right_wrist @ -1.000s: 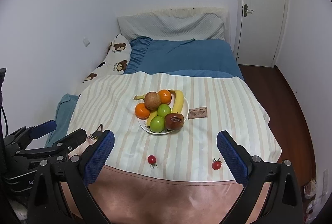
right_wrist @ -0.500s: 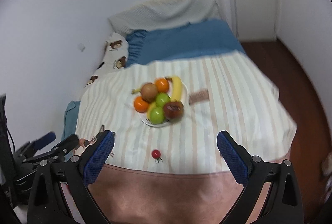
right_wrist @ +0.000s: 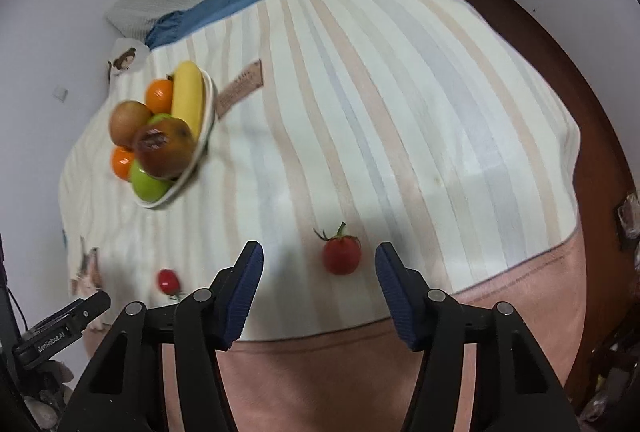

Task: Organize fruits
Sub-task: 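Grasp a cherry tomato with the right tool while the left tool grasps the other tomato, then carry both cherry tomatoes onto the white plate and open both tools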

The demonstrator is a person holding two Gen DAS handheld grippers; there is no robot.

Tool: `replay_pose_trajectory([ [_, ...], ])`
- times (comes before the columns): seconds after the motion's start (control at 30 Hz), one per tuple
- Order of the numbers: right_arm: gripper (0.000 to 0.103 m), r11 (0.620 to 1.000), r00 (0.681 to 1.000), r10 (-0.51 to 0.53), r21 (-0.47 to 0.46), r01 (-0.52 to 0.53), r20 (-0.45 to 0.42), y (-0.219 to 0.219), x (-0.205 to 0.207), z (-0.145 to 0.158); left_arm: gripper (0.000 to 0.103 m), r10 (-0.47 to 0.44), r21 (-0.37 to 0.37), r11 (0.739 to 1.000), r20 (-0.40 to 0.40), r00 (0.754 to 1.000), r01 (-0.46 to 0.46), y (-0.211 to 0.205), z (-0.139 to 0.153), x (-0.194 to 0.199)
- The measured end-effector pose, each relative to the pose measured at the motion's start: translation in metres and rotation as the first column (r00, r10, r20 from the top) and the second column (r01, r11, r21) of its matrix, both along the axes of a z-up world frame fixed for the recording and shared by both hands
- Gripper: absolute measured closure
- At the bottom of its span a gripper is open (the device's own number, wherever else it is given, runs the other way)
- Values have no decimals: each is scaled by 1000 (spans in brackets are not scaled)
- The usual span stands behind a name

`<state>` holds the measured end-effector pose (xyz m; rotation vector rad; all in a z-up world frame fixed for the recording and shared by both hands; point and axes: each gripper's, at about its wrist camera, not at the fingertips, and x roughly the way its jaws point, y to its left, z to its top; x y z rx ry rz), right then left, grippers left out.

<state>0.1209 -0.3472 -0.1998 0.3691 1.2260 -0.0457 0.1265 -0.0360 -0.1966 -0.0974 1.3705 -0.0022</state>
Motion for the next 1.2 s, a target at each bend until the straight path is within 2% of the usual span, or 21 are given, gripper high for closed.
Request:
replay_pose_trajectory([
  [0.2,59,998,998,32,-52,-35,-48,9,12,-33,17,-40,-58,998,-88,995,35,-21,-38,6],
  [0.37,65,996,998,37,-80,-41,-55,14,18,-41,17,-46,-44,998,-90,995,42,-30,-53,16],
  [0.43,65,996,998,38,-82,-42,-56,14,18,-42,21,-50,-36,998,-81,995,47,-34,-55,20],
  [0.53,69,995,998,35,-89,-40,-55,15,18,-44,36,-64,-24,998,-66,996,63,-40,-57,25],
  [0.6,72,996,998,30,-88,-34,-55,13,17,-42,58,-75,-20,997,-66,995,73,-44,-60,32],
  [0.7,74,996,998,27,-85,-31,-54,11,17,-40,74,-100,-13,995,-68,993,100,-49,-63,31],
  [0.73,74,996,998,31,-87,-35,-53,12,17,-40,77,-108,-11,994,-69,992,107,-50,-64,33],
  [0.97,75,995,996,80,-47,-82,-44,27,4,-25,78,-106,-45,994,-91,990,102,-38,-54,25],
  [1.1,75,984,983,176,5,-176,-45,58,-19,-10,78,-100,-62,994,-129,987,93,-14,-43,-7],
  [1.2,75,962,960,270,57,-266,-78,90,-38,-12,79,-90,-65,995,-169,981,80,-2,-45,-30],
])
